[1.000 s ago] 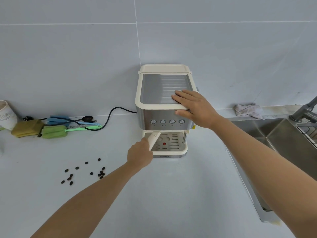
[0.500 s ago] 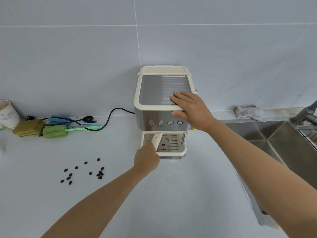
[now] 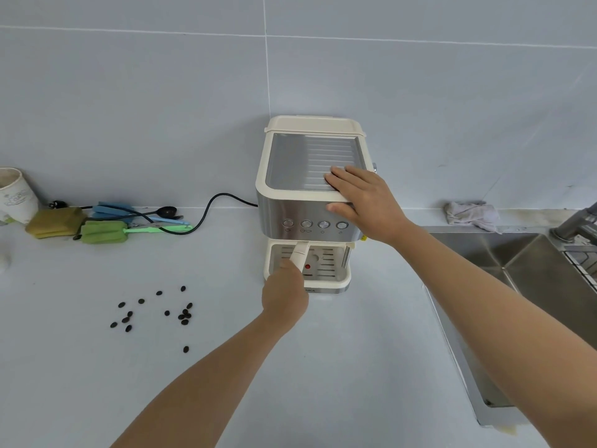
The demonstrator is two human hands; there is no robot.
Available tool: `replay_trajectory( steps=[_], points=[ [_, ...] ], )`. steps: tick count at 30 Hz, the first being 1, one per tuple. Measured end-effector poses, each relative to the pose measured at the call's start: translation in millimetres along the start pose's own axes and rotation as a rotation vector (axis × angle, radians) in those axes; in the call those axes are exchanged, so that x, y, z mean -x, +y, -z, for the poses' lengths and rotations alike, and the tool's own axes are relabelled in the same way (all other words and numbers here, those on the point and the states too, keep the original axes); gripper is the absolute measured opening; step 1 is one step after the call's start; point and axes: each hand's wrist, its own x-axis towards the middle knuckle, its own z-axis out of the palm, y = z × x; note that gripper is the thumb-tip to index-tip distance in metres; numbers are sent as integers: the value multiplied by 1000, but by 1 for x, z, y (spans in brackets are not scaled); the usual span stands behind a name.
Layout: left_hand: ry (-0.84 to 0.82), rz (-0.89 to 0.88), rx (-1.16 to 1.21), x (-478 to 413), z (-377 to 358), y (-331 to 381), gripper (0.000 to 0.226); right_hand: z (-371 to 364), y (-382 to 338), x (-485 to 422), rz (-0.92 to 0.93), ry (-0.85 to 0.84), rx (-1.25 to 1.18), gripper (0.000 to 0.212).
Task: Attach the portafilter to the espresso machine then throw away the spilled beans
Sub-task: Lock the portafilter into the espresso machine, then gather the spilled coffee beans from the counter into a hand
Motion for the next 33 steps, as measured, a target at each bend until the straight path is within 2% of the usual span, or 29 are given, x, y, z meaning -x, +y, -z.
replay_trajectory(
  steps=[11, 16, 19, 23, 26, 27, 29, 33],
  points=[
    [11, -21, 15, 1, 5, -5, 31, 11, -5, 0, -60, -182, -21, 60],
    [119, -131, -89, 8, 7, -10, 40, 14, -7, -1, -114, -280, 1, 63],
    [117, -161, -177, 10, 10, -22, 48, 14, -14, 0, -146, -298, 45, 68],
    [118, -113, -265, 13, 23, -45, 67, 9, -30, 4, -221, -288, 73, 70],
    [242, -100, -292, 12, 41, -62, 81, 6, -43, 6, -266, -251, 75, 67],
    [301, -100, -298, 11, 46, -68, 78, 6, -48, 6, -284, -267, 67, 64],
    [315, -74, -333, 9, 60, -81, 70, 6, -58, 8, -298, -284, 53, 67],
    [356, -71, -369, 11, 85, -102, 81, 1, -76, 7, -289, -283, 64, 75]
  ],
)
